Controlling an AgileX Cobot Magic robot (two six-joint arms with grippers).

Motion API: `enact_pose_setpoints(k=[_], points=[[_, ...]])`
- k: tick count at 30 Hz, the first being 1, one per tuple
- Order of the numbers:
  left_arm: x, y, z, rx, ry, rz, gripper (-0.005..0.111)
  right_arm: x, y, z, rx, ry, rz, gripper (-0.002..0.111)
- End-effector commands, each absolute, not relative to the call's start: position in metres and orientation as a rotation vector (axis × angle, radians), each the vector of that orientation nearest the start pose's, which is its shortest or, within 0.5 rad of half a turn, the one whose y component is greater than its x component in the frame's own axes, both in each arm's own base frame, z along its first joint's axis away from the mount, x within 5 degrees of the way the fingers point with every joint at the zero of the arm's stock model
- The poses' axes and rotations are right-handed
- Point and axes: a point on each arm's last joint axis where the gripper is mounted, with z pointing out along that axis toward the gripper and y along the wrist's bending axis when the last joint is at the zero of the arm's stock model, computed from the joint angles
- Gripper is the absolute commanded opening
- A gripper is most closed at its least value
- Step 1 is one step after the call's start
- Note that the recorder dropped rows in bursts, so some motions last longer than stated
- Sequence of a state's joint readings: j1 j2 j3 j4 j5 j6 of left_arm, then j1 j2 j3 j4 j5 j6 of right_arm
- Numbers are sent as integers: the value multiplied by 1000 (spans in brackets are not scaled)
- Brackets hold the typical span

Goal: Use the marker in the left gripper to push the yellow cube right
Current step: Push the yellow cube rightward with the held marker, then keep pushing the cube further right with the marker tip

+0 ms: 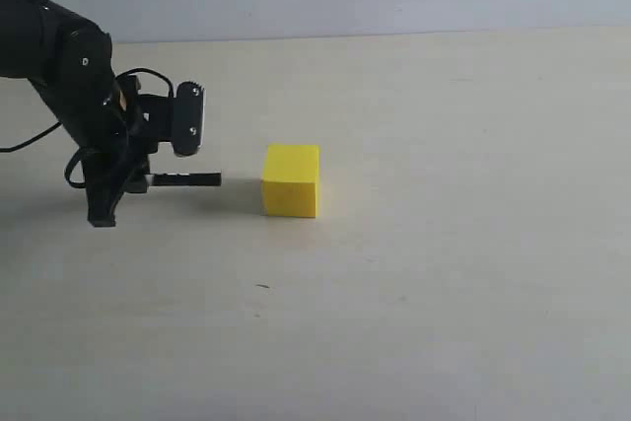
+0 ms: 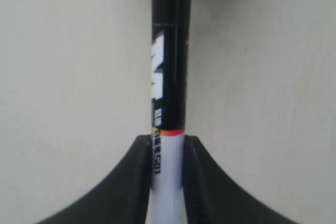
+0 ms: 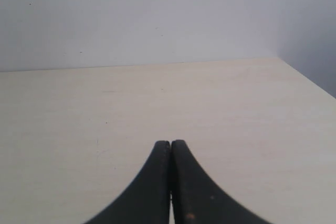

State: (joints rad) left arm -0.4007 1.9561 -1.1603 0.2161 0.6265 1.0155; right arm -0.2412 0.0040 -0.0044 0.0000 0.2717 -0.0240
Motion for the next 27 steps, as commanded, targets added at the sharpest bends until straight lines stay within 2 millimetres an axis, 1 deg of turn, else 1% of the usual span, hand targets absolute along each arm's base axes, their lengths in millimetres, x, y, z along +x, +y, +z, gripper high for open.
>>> enact_pose_setpoints(k=[1,27], points=[[344,-117,139,-2240,-2331,-357,0,53,-13,189,188,1744,-199,0],[349,-120,140,-2294,-2353,-396,0,53,-13,189,188,1744,-199,0]])
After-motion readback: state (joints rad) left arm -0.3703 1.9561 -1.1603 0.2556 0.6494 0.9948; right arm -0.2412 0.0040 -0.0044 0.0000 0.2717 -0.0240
